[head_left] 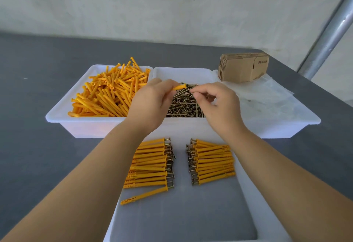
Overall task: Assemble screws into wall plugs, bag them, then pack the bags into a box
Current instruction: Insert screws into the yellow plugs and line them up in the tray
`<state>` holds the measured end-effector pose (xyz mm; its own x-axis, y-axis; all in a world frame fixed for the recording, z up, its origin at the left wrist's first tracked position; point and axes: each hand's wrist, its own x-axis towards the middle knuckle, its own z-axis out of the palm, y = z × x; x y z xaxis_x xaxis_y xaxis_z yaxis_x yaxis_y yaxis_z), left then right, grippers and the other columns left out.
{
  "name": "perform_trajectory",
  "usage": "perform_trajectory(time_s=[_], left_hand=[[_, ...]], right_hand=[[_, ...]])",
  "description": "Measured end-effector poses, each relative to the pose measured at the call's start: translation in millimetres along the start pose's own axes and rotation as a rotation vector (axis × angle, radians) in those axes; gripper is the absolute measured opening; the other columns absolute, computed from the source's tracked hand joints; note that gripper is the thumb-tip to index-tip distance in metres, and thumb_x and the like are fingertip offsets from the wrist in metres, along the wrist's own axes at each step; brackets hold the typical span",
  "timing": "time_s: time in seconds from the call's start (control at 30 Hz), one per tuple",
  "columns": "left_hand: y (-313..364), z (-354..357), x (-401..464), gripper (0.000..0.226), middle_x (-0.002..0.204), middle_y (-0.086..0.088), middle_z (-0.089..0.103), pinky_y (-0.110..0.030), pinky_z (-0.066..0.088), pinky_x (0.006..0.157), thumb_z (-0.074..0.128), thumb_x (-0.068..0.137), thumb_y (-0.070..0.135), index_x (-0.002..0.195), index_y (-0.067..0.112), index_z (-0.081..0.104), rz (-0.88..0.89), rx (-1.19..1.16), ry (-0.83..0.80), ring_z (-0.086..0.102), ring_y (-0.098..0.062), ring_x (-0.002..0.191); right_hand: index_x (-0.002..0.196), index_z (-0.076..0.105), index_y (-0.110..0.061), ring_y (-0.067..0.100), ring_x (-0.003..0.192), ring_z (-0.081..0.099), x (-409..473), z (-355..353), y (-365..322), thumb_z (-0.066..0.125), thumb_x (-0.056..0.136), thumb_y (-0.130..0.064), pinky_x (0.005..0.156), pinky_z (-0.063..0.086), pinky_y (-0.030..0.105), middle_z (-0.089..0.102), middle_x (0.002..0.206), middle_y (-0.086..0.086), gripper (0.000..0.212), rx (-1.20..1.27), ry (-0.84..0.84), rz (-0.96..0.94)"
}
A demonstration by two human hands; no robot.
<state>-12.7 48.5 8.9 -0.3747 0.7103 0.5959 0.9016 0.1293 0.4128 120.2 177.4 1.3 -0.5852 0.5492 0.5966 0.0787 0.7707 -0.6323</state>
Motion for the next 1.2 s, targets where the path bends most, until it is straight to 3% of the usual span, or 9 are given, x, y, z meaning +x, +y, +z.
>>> perform_trajectory(time_s=[0.17,0.53,0.7,0.83,0.93,1.07,1.13,1.2], left_hand=[[1.7,4.1,-1.4,0.028,0.088,-0.009,0.053,-0.04,0.045,0.07,0.051,0.101,0.02,0.123,0.019,0.067,0.016,0.08,-0.097,0.051,-0.027,0.084],[1.4,4.6,-2.7,0.02,0.077,-0.003,0.05,-0.034,0.037,0.065,0.051,0.101,0.018,0.108,0.012,0.069,-0.004,0.015,-0.107,0.047,-0.021,0.078],[0.5,6.0,-3.1,0.02,0.078,-0.002,0.05,-0.03,0.031,0.062,0.051,0.101,0.017,0.108,0.012,0.069,-0.003,-0.006,-0.131,0.043,-0.017,0.077],[1.6,6.9,-2.9,0.021,0.08,-0.004,0.053,-0.034,0.037,0.066,0.051,0.1,0.018,0.11,0.014,0.07,-0.002,-0.01,-0.137,0.045,-0.018,0.078],[4.6,7.5,-3.7,0.022,0.082,-0.005,0.054,-0.036,0.04,0.069,0.054,0.099,0.018,0.112,0.013,0.071,0.023,-0.026,-0.139,0.048,-0.018,0.08],[6.8,8.1,-5.1,0.019,0.082,-0.003,0.055,-0.033,0.04,0.069,0.056,0.098,0.016,0.106,0.009,0.073,0.029,-0.075,-0.146,0.049,-0.017,0.079],[3.6,6.1,-4.3,0.019,0.079,-0.004,0.056,-0.034,0.04,0.069,0.056,0.098,0.016,0.103,0.008,0.073,0.006,-0.091,-0.123,0.048,-0.017,0.078],[0.6,4.5,-3.3,0.02,0.077,-0.004,0.057,-0.032,0.038,0.067,0.055,0.099,0.015,0.102,0.007,0.073,-0.01,-0.095,-0.109,0.048,-0.017,0.077]], right_hand=[[0.1,0.078,-0.015,0.013,0.083,0.057,-1.2,0.9,-6.5,0.07,0.088,-0.011,0.074,0.048,0.029,0.065,0.091,0.001,0.014,-0.067,0.054,-0.166],[0.097,0.079,-0.016,0.011,0.081,0.055,-2.8,4.6,-4.3,0.072,0.087,-0.013,0.068,0.037,0.016,0.062,0.087,-0.004,0.013,-0.138,0.028,-0.15],[0.098,0.078,-0.015,0.014,0.084,0.059,-2.8,4.5,-4.0,0.071,0.087,-0.012,0.07,0.044,0.022,0.064,0.089,-0.003,0.013,-0.131,0.007,-0.152],[0.112,0.073,-0.01,0.019,0.098,0.062,-4.2,5.0,-6.3,0.064,0.087,-0.002,0.085,0.052,0.036,0.067,0.104,0.004,0.028,-0.125,-0.031,-0.155],[0.13,0.059,-0.007,0.018,0.12,0.055,-6.8,8.4,-13.7,0.055,0.082,0.005,0.099,0.048,0.038,0.059,0.126,0.006,0.049,-0.045,-0.109,-0.168],[0.141,0.048,-0.009,0.015,0.141,0.036,-10.0,11.7,-16.9,0.058,0.086,-0.001,0.114,0.036,0.034,0.041,0.149,0.006,0.057,-0.006,-0.171,-0.166],[0.133,0.058,-0.011,0.019,0.131,0.046,-7.0,7.2,-13.6,0.064,0.086,-0.011,0.105,0.041,0.029,0.051,0.139,0.006,0.047,-0.168,-0.056,-0.192],[0.115,0.072,-0.014,0.023,0.108,0.057,-3.5,2.6,-10.1,0.068,0.088,-0.016,0.084,0.046,0.03,0.064,0.111,0.004,0.027,-0.352,-0.003,-0.25]])
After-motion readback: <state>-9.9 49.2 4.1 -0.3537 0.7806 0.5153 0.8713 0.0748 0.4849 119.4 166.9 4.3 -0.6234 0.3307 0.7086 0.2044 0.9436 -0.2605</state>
